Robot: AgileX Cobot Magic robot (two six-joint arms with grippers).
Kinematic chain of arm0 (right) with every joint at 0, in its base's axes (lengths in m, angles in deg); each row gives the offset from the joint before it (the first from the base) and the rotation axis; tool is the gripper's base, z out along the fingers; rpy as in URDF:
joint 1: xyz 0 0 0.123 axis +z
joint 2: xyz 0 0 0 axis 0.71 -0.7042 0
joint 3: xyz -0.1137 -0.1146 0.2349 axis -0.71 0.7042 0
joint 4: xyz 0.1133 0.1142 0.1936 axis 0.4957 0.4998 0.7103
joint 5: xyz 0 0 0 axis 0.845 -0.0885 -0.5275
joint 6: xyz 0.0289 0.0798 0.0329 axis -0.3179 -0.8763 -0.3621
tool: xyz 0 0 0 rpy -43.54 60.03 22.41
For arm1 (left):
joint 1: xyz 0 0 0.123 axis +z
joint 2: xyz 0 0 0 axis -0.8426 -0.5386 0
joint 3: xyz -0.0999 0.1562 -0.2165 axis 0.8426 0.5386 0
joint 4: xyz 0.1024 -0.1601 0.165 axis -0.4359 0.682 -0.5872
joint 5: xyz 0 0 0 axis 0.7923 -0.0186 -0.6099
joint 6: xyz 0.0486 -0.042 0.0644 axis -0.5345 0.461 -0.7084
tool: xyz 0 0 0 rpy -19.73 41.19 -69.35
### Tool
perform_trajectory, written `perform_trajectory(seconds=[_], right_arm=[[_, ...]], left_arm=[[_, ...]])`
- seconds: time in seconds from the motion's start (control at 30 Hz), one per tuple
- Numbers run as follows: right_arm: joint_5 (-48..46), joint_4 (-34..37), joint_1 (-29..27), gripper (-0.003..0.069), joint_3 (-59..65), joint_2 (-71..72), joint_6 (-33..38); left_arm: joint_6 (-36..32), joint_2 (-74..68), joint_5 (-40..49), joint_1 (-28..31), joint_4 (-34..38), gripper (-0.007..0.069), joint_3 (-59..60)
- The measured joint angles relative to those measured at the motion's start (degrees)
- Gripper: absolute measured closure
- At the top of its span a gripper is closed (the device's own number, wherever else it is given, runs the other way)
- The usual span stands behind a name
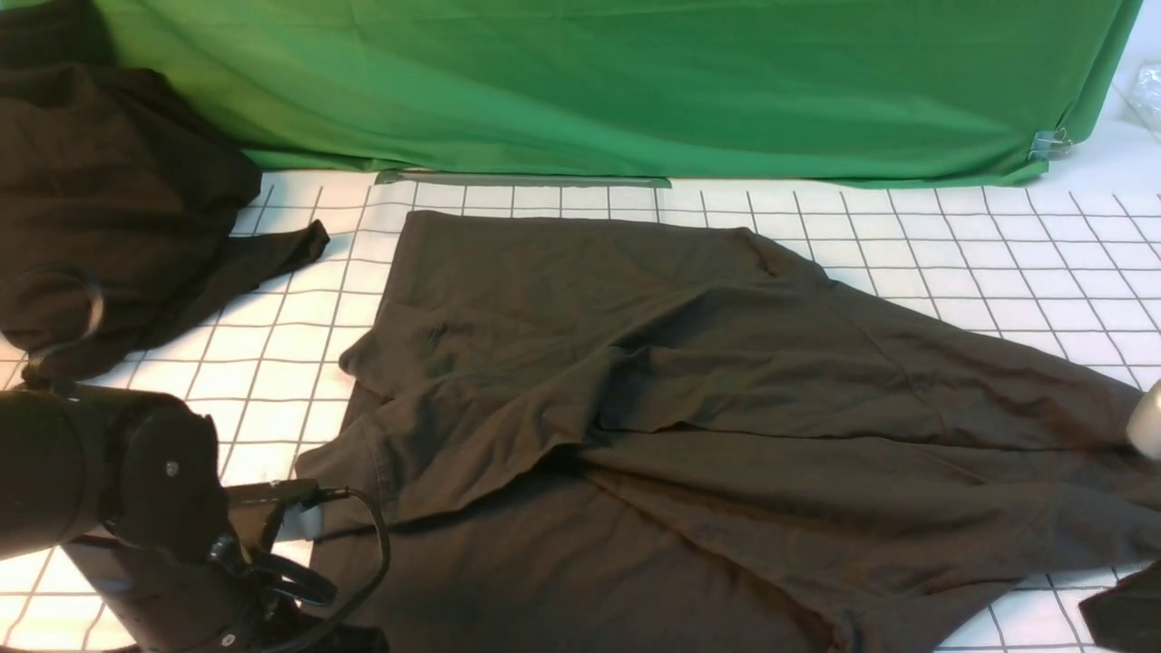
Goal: Fold a long-sleeved shirt over a white checkered tablecloth.
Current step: 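Grasp the near edge of the shirt at its hem and shoulder corners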
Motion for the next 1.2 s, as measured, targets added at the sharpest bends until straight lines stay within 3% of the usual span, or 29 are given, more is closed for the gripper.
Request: perform_trajectory(seconds=[0.2,0.3,0.33,0.5,0.6,0.83,0.97,1.2], right_arm=[[0.41,-1.57,8.5,0.0415,0.0,-6.18,0.06],[3.52,-7.63,16.61,0.0359,-0.04,-13.94,-2.35],[3.71,-8.02,16.61,0.0354,-0.04,-14.36,-2.6],[6.72,-15.76,24.79,0.0139,-0.04,-26.05,-5.51],[8.26,-18.58,28.02,0.0085,-0.06,-30.52,-5.89],[14.52,-25.7,34.08,0.0092,-0.12,-34.48,-6.26],[19.38,-28.42,34.86,0.0099,-0.17,-35.12,-6.26],[19.47,-32.24,34.93,0.0102,-0.25,-39.24,-6.26]], left_arm=[[-1.14,3.74,3.62,0.0,-0.88,0.061,-1.76],[-1.19,5.03,6.46,0.0,-1.66,0.061,-3.12],[-1.19,5.01,6.46,0.0,-1.8,0.061,-3.26],[-1.29,5.05,8.08,0.0,-2.4,0.061,-4.54],[-1.3,5.05,8.08,0.0,-2.44,0.061,-4.65],[-1.78,5.05,8.08,0.0,-2.46,0.061,-4.65],[-2.41,5.05,8.08,0.0,-2.46,0.061,-4.65],[-2.49,5.05,8.08,0.0,-2.46,0.061,-4.65]])
